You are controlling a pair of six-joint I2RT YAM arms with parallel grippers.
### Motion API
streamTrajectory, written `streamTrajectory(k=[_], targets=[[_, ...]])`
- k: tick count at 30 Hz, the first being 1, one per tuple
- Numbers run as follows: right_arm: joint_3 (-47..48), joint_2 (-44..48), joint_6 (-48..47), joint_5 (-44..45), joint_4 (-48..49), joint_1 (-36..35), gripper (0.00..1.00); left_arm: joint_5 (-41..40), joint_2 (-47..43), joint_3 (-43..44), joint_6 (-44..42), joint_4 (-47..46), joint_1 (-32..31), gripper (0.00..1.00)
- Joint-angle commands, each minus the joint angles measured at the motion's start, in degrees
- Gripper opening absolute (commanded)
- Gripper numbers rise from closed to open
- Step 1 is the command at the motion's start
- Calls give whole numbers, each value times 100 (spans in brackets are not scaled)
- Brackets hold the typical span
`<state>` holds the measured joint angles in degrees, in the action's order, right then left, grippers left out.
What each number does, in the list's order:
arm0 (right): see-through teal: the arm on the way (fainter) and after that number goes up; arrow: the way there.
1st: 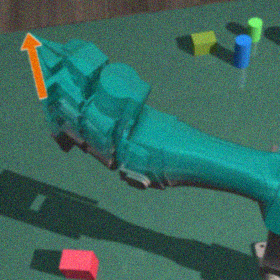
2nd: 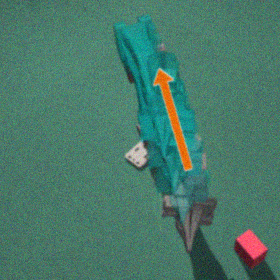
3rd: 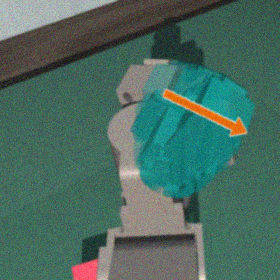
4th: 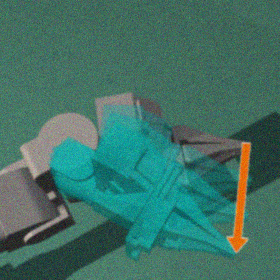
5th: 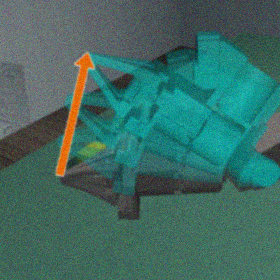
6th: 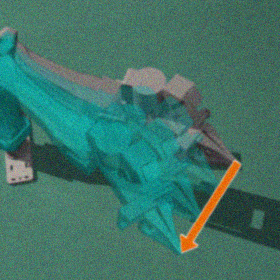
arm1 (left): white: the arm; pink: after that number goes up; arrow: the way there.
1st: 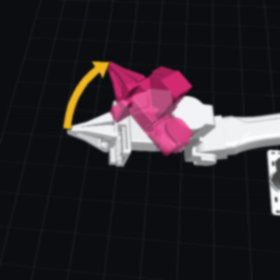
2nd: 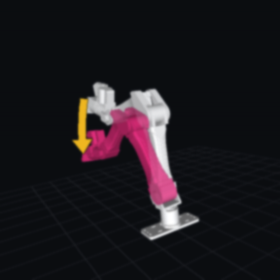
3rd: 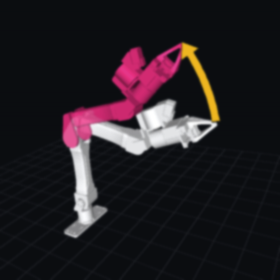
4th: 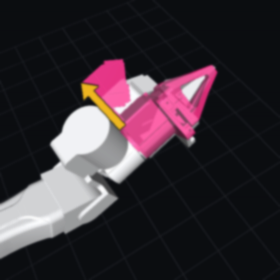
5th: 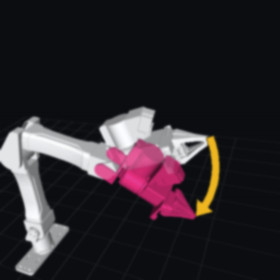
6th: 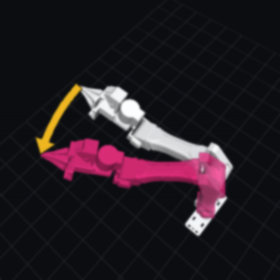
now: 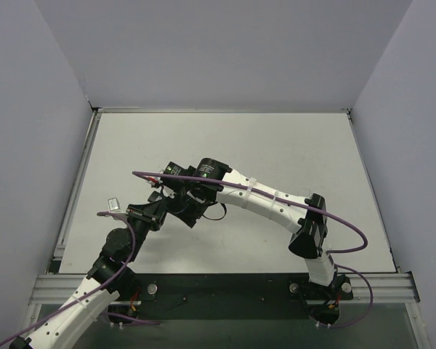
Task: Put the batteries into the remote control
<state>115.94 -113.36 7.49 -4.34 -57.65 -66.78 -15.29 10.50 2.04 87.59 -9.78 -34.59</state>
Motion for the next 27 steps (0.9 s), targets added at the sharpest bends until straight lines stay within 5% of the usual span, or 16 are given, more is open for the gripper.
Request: streamTrajectory(k=[1,10,21,27], targets=[[175,-81,34,100,-308,16,45,-106,-101,-327,170,-314,-39,0],[210,-55,25,117,-308,8,47,-123,-119,-345,206,-296,-48,0],[447,384,-431,179,-300,-45,74,-27,-48,-345,197,-296,-48,0],[-104,1052,-1265,-14,-3,-54,75,96,-39,-310,197,-296,-48,0]])
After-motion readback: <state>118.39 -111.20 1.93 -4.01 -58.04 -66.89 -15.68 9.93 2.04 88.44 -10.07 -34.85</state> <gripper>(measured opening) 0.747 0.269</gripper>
